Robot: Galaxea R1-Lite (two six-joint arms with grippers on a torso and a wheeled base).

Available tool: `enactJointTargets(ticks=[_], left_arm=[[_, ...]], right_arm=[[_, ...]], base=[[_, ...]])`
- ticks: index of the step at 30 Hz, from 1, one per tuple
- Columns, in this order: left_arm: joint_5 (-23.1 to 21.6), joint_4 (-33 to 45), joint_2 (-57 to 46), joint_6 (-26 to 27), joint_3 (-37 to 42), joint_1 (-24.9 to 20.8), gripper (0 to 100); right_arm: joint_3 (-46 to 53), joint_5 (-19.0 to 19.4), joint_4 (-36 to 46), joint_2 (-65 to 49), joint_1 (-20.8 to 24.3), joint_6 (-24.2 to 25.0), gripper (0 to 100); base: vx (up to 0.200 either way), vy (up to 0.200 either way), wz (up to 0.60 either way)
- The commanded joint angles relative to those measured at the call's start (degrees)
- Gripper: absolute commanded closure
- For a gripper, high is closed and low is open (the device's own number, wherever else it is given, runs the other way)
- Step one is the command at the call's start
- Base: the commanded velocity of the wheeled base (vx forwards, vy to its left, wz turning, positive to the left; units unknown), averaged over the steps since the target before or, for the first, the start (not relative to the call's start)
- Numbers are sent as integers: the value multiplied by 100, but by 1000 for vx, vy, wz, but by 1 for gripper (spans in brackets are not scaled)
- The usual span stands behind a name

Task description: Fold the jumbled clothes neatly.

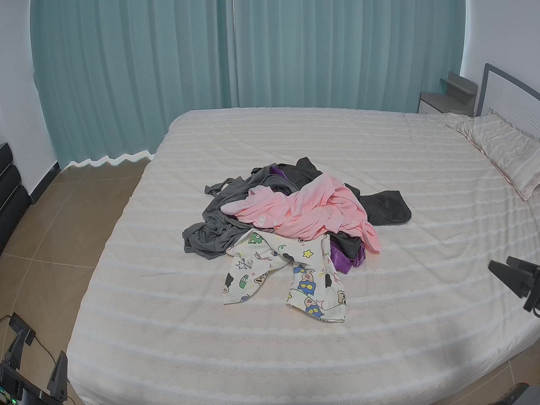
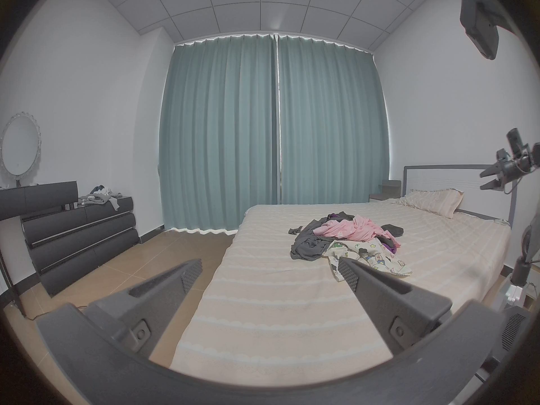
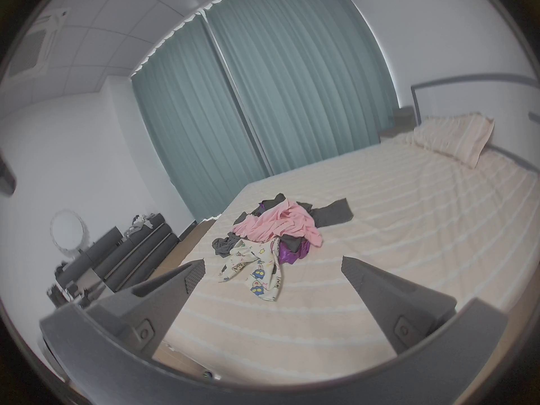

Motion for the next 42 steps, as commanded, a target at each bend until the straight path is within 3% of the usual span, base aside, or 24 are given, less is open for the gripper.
enactJointTargets(ticks=[1, 5, 10, 16, 22, 27, 42], left_arm=[[2, -6, -93, 5, 101, 0, 0], [2, 2, -93, -4, 101, 0, 0], [2, -6, -93, -4, 101, 0, 0], [2, -6, -93, -4, 101, 0, 0], [2, 2, -93, 5, 101, 0, 0], [2, -6, -93, -4, 101, 0, 0], [2, -6, -93, 5, 101, 0, 0]], right_arm=[[-987, -274, -2945, 6027, 1357, 2234, 0], [-1760, -362, -3121, 7196, 1656, 2744, 0], [-2419, -678, -3130, 8145, 1972, 3034, 0], [-2666, -1021, -3130, 8743, 2341, 3034, 0], [-2806, -1346, -3148, 8989, 2412, 2981, 0], [-2824, -1610, -3156, 9165, 2535, 2656, 0], [-3175, -1663, -3148, 9086, 2728, 2630, 0]], base=[[0, 0, 0], [0, 0, 0], [0, 0, 0], [0, 0, 0], [0, 0, 0], [0, 0, 0], [0, 0, 0]])
